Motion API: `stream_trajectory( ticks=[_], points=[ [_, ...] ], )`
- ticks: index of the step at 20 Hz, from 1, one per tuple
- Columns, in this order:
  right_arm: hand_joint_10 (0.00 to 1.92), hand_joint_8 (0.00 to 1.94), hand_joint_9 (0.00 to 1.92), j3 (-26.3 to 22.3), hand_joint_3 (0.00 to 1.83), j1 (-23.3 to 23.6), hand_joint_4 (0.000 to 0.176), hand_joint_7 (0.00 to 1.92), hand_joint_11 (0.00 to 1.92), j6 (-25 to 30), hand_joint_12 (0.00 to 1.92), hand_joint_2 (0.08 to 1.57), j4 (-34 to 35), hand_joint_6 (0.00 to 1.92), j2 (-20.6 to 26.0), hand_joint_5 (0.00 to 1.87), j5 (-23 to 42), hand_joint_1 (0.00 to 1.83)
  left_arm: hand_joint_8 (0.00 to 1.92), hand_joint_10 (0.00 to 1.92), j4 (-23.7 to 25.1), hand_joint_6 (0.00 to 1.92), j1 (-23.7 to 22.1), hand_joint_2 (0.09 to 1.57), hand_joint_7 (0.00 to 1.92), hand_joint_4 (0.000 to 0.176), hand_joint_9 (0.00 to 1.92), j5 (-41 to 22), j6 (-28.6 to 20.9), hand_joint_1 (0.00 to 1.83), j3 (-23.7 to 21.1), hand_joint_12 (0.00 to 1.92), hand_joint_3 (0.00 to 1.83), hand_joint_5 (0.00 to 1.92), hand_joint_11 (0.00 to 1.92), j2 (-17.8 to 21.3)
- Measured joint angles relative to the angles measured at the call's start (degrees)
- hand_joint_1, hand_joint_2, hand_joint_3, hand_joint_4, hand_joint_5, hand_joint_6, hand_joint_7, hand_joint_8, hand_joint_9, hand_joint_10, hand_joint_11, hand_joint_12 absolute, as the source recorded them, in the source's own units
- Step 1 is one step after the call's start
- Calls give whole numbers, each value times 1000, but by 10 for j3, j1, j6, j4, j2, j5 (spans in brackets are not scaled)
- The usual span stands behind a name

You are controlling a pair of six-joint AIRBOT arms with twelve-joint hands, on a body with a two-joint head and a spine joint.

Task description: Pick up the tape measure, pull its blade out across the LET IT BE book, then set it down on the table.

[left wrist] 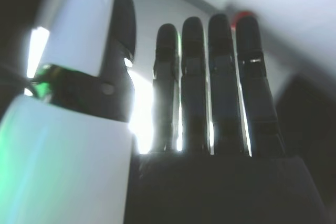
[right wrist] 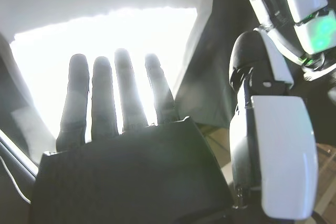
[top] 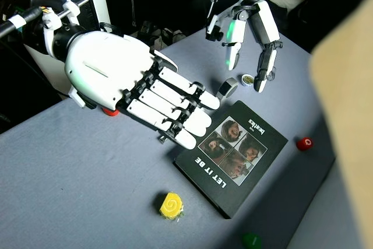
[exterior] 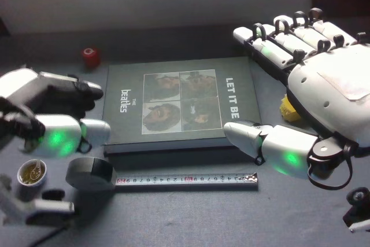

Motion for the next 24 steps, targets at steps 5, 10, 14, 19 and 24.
stream_trajectory(
  ticks=[5,10,14,19,24],
  points=[
    [2,0,35,0,0,0,66,112,0,0,314,1118,0,0,0,35,0,206,2,0,195,2,103,1053,604,0,578,-49,-188,1116,16,689,0,601,335,-45],
    [0,1,24,0,1,0,65,115,0,0,309,1122,0,0,0,35,0,195,0,0,266,1,153,1054,600,0,573,-130,-234,1119,47,687,0,599,326,-68],
    [1,0,16,0,2,0,65,110,0,3,283,1125,0,1,-1,28,1,192,0,0,294,0,179,1055,597,0,568,-159,-252,1105,59,691,1,598,330,-84],
    [0,0,6,0,3,4,65,89,0,6,297,1134,0,4,-2,43,1,174,5,2,345,1,207,1055,609,0,574,-164,-274,1107,67,691,1,601,334,-91],
    [1,1,5,0,3,4,66,87,0,7,287,1135,0,1,-5,38,7,175,4,5,386,1,236,1056,612,0,583,-158,-306,1111,89,690,1,601,335,-106]
  ],
)
